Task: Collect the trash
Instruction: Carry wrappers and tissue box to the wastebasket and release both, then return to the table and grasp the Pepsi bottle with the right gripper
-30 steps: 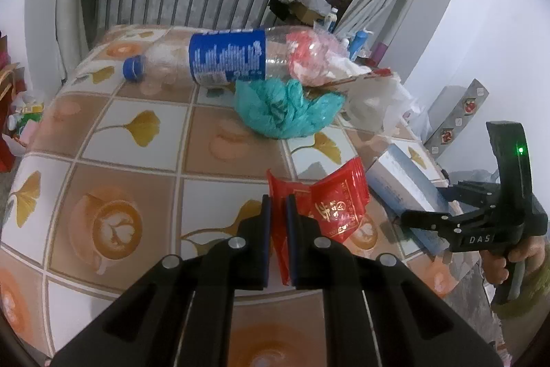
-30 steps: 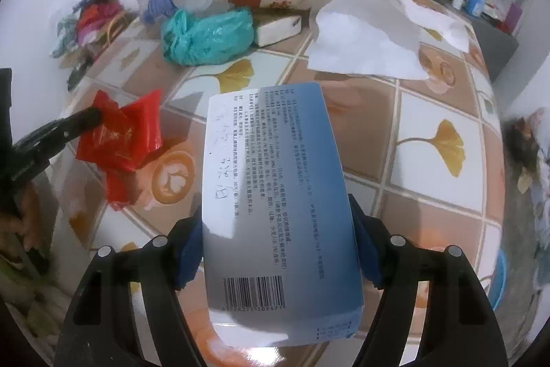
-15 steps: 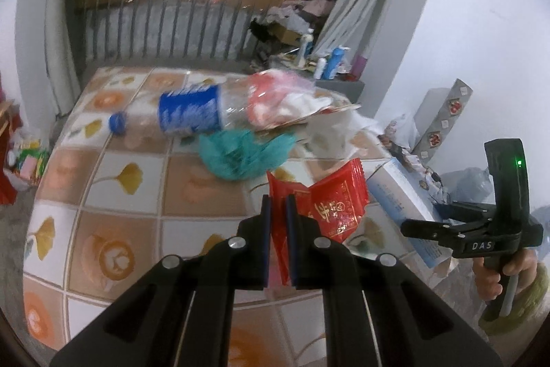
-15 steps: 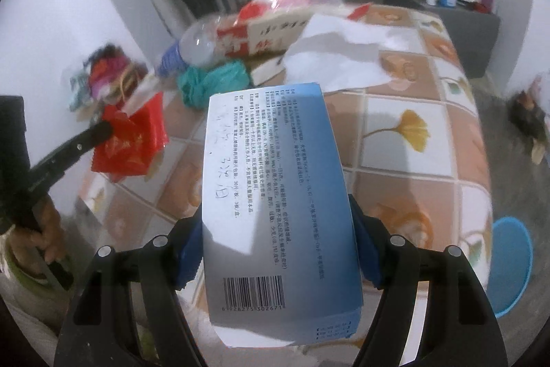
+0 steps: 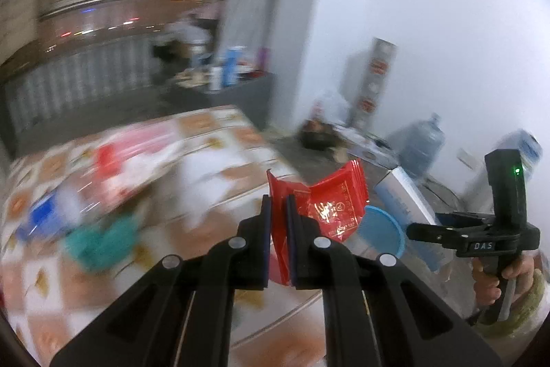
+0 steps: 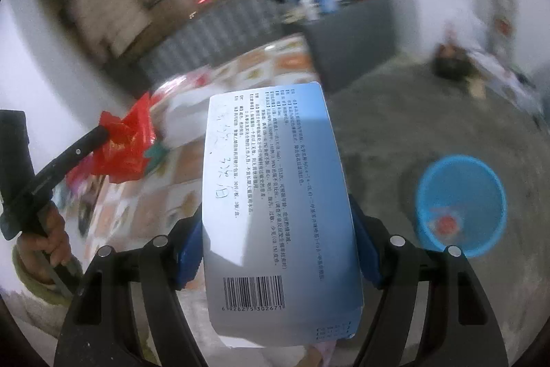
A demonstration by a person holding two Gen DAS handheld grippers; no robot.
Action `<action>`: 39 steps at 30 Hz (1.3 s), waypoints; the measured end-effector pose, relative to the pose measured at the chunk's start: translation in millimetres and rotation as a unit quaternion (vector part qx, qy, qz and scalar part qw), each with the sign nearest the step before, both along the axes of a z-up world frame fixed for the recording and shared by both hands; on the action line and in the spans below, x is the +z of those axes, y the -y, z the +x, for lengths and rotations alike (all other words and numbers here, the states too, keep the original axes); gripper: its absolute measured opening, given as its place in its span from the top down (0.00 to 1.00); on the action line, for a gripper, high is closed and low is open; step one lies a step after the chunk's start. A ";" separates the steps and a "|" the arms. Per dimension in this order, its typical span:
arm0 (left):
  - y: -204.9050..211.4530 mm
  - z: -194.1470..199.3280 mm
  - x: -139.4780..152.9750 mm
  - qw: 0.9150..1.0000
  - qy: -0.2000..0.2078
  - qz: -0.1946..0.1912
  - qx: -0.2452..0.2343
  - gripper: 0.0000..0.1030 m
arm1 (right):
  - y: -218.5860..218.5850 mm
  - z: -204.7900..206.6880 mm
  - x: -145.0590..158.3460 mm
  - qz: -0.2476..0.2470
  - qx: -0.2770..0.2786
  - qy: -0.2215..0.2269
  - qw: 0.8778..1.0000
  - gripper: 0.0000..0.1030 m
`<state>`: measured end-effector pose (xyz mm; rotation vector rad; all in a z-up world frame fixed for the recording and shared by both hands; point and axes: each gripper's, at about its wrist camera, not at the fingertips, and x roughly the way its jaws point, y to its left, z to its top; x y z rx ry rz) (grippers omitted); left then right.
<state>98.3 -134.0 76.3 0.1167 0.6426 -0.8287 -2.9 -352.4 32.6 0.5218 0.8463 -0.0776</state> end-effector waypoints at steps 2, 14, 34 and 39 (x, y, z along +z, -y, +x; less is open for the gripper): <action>37.8 5.8 -0.3 0.999 -0.010 0.006 -0.036 0.92 | 27.7 -15.0 -6.4 0.013 -0.042 -0.003 0.999 0.33; 294.2 36.8 -106.3 0.961 -0.153 0.145 -0.178 0.92 | 173.3 -58.8 -105.0 0.176 -0.243 -0.038 0.953 0.33; 378.1 51.4 -168.0 0.962 -0.168 0.172 -0.129 0.43 | 226.3 -82.6 -189.7 0.227 -0.362 -0.067 0.902 0.14; 339.1 46.8 -131.4 0.968 -0.150 0.152 -0.134 0.37 | 211.7 -89.6 -165.2 0.198 -0.349 -0.061 0.914 0.14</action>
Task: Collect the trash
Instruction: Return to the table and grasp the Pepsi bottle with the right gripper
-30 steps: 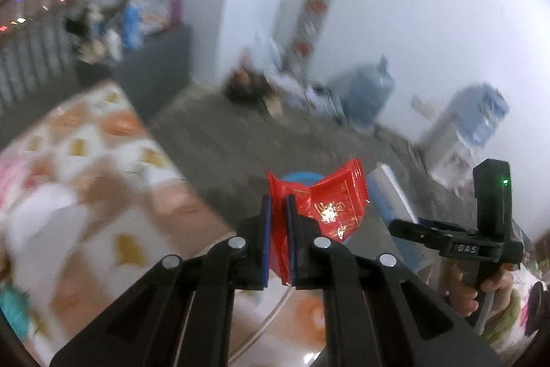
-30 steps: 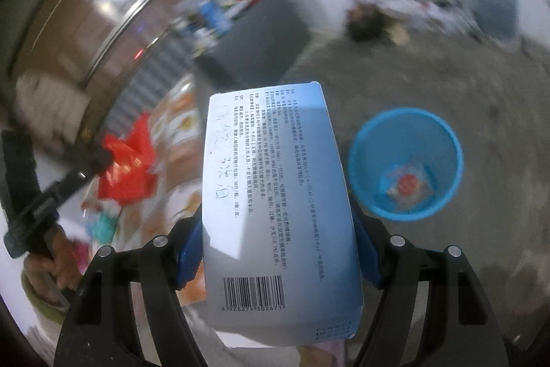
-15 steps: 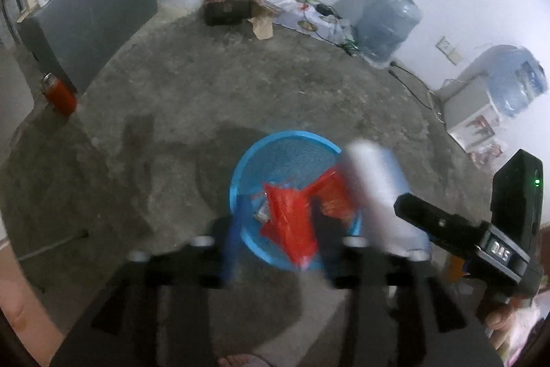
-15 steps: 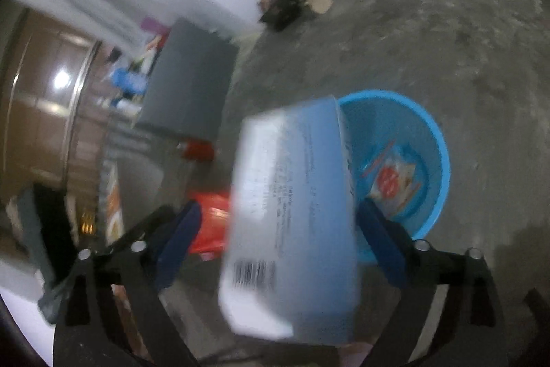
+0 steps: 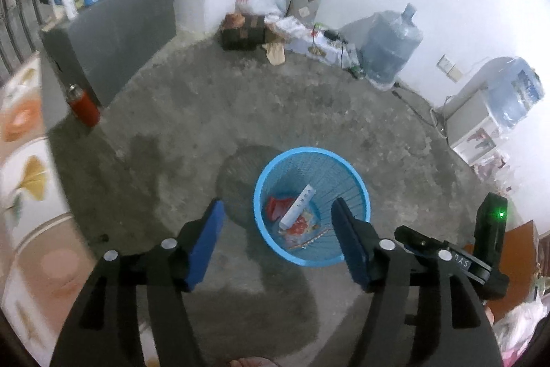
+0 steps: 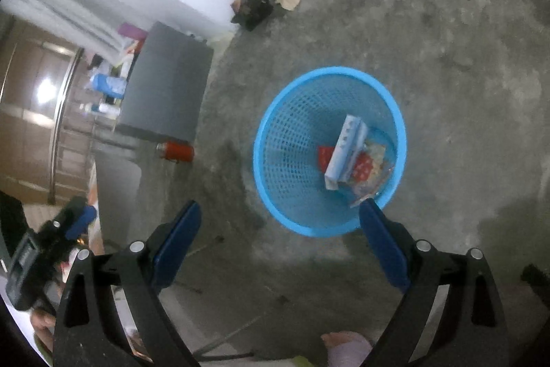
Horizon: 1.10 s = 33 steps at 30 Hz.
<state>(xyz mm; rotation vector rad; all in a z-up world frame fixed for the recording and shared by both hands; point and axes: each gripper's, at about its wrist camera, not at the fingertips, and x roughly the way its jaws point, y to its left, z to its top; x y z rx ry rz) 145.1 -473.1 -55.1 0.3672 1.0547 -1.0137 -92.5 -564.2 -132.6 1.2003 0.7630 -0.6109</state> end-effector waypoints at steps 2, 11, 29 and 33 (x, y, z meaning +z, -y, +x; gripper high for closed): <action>-23.6 -3.7 17.0 1.000 0.002 -0.017 -0.002 0.33 | -10.9 0.4 17.2 -0.021 0.019 0.003 1.000 0.14; -196.6 -9.8 88.0 0.992 0.043 -0.103 0.060 0.28 | -58.0 37.2 76.2 -0.085 0.139 0.012 0.987 0.14; -579.8 32.7 76.1 0.881 0.059 -0.200 0.424 0.27 | -286.7 243.1 207.0 -0.193 0.499 0.154 0.830 0.14; -605.0 32.9 48.8 0.872 0.030 -0.203 0.444 0.27 | -386.4 318.3 224.8 -0.259 0.633 0.140 0.716 0.10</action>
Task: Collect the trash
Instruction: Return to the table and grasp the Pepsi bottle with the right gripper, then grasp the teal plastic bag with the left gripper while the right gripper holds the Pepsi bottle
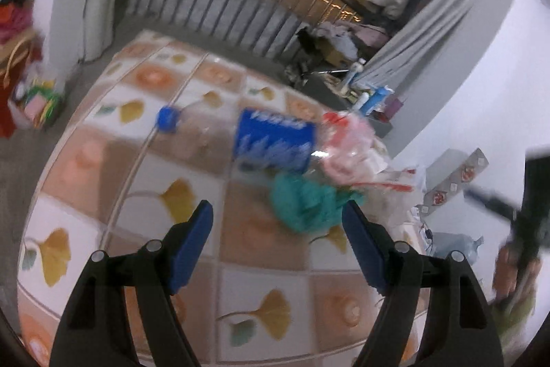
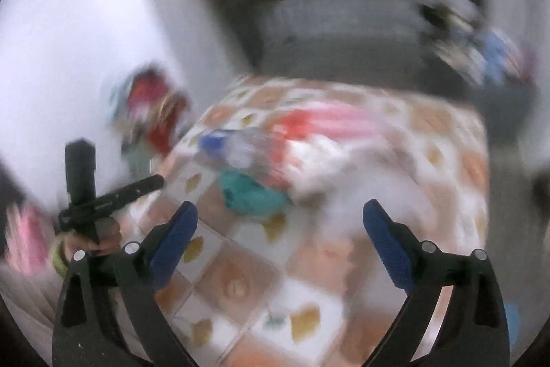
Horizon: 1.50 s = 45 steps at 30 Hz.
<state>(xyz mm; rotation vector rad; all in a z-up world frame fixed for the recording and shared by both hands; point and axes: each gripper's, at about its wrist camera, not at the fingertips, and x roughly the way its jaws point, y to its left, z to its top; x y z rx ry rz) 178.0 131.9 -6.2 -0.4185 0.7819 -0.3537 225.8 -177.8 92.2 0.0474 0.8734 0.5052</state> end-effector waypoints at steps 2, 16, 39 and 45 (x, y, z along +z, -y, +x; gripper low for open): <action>-5.3 -6.1 -11.0 1.000 -0.007 -0.004 0.001 0.27 | -48.6 31.6 -0.9 -0.055 0.059 0.004 0.997 0.10; -23.7 -8.5 -39.3 1.000 -0.014 -0.016 -0.009 0.27 | -221.6 146.7 -106.5 -0.303 0.210 -0.101 0.924 0.21; -14.6 -28.8 -21.2 0.999 0.003 -0.039 -0.022 0.27 | -61.1 11.7 11.3 -0.054 0.010 -0.091 0.994 0.38; 10.4 1.8 -8.3 0.999 0.014 -0.008 -0.043 0.29 | -4.3 -62.4 -41.8 0.011 -0.068 -0.156 0.985 0.38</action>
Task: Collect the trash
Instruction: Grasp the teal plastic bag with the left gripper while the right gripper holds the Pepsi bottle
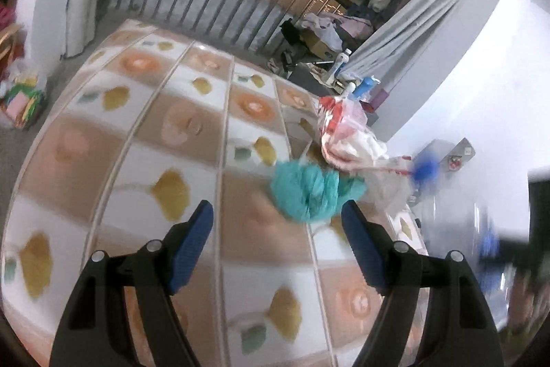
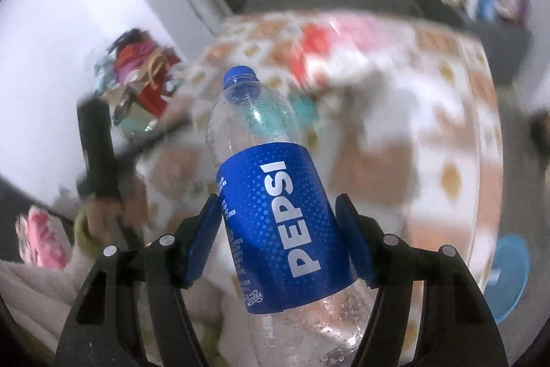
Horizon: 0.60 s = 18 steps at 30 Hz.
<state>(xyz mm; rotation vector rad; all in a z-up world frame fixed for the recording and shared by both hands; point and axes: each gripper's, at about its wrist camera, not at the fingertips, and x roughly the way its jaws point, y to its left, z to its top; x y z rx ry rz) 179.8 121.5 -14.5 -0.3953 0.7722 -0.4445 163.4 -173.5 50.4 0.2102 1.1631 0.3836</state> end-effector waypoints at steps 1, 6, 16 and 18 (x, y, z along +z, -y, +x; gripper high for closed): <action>5.4 10.5 2.5 1.000 0.000 0.008 -0.002 0.29 | 4.7 -7.7 -7.4 0.011 -0.011 -0.010 1.000 0.38; 44.6 70.6 -1.7 0.998 -0.027 0.056 -0.024 0.41 | 19.1 -35.1 -48.4 0.015 -0.077 -0.050 0.996 0.38; 61.5 78.5 -39.7 0.990 -0.117 0.057 -0.049 0.58 | 53.4 -35.5 -76.3 0.103 -0.184 -0.069 0.975 0.38; 62.4 60.3 -38.1 0.987 -0.133 0.043 -0.074 0.58 | 60.9 -32.7 -78.7 0.110 -0.194 -0.068 0.972 0.37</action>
